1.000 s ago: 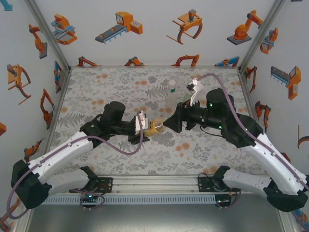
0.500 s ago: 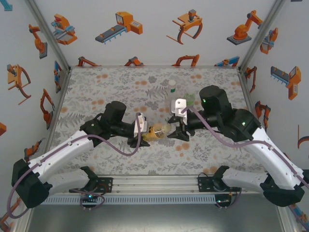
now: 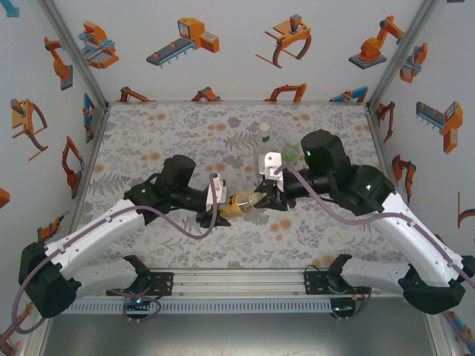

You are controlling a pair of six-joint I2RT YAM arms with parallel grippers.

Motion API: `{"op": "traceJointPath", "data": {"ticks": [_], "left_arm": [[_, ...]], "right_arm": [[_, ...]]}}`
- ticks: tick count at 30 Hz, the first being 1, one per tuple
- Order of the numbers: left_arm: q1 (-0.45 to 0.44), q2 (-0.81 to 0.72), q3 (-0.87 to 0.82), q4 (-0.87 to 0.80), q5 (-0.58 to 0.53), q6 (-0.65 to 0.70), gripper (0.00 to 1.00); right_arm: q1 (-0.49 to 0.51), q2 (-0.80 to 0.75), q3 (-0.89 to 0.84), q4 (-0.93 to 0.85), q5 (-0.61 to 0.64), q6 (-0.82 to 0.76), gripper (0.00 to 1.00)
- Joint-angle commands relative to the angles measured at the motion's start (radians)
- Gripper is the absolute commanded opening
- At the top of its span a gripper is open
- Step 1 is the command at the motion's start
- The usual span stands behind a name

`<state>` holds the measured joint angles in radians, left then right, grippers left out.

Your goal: Screw on the bottle caps

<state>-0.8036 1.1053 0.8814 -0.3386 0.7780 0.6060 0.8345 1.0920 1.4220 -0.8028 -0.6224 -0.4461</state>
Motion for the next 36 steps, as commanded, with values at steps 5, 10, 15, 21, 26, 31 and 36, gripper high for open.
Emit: {"op": "traceJointPath", "data": {"ticks": [5, 10, 15, 21, 26, 31, 36], "left_arm": [[-0.002, -0.022, -0.009, 0.109, -0.083, -0.035, 0.00], [-0.002, -0.012, -0.015, 0.173, -0.198, -0.061, 0.00], [-0.004, 0.006, -0.007, 0.222, -0.276, -0.078, 0.00], [-0.004, 0.012, -0.010, 0.266, -0.300, -0.083, 0.00], [-0.004, 0.023, 0.000, 0.247, -0.287, -0.070, 0.00], [-0.003, 0.031, 0.012, 0.186, -0.232, -0.036, 0.00], [-0.003, 0.034, 0.025, 0.114, -0.125, -0.003, 0.00]], "right_arm": [[0.008, -0.023, -0.074, 0.204, 0.198, 0.558, 0.04], [0.007, -0.014, -0.115, 0.234, 0.390, 0.976, 0.00], [0.002, 0.045, -0.065, 0.151, 0.488, 1.325, 0.00], [-0.002, 0.125, 0.012, 0.057, 0.485, 1.414, 0.00], [-0.001, 0.101, 0.011, 0.071, 0.502, 1.398, 0.14], [-0.002, 0.052, 0.050, 0.072, 0.509, 1.197, 0.51], [-0.003, -0.001, 0.087, 0.075, 0.460, 0.854, 0.64]]}}
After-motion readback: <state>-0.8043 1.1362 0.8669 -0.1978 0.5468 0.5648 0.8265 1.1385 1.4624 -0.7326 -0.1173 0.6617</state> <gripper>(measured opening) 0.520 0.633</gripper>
